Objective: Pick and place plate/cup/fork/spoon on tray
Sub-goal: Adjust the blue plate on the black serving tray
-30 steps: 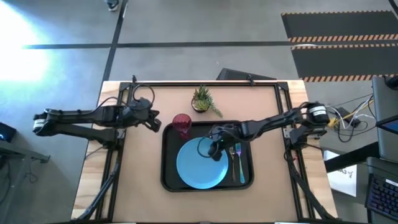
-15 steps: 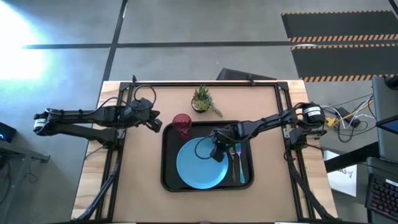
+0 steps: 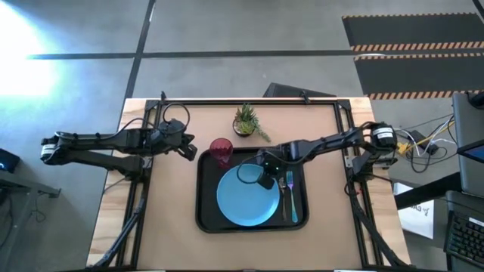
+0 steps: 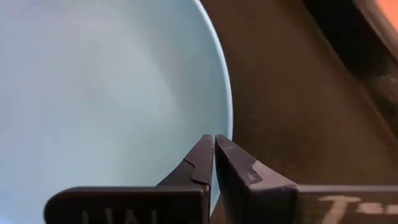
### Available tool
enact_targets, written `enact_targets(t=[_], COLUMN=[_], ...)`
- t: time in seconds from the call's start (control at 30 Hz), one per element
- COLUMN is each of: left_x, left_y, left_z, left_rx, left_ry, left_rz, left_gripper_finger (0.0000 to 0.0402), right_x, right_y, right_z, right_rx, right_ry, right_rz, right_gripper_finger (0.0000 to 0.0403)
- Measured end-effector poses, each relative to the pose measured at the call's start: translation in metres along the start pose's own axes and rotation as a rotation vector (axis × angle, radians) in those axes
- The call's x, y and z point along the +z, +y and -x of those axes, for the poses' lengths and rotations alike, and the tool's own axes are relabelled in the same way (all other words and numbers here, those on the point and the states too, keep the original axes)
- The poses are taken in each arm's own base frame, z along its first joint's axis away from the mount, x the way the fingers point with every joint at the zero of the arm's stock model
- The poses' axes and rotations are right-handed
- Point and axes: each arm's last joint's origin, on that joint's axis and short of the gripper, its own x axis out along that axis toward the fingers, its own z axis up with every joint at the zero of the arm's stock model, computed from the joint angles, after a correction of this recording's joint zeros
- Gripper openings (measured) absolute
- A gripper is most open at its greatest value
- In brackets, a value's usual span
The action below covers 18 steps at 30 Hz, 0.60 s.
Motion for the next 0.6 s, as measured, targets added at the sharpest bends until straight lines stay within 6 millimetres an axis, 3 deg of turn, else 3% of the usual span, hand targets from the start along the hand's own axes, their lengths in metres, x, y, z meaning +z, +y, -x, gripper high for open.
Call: enact_targets(t=[0.33,0.47,0.6], left_x=[0.000,0.002,0.008], left_y=[0.000,0.001,0.002], left_z=[0.001,0.003,0.011], left_rx=[-0.002,-0.009,-0.030], left_ry=[-0.003,-0.012,-0.045], left_rz=[0.002,0.000,-0.023], left_gripper_finger=[0.0000,0.0000,0.0000], right_x=[0.002,0.005,0.007], right_y=[-0.004,-0.003,-0.004], right_z=[0.015,0.039,0.080], right_rx=[-0.001,0.022,0.034], right_ry=[-0.022,-0.088,-0.224], right_rz=[-0.007,0.010,0.044], right_gripper_finger=[0.0008,0.0009,0.0008])
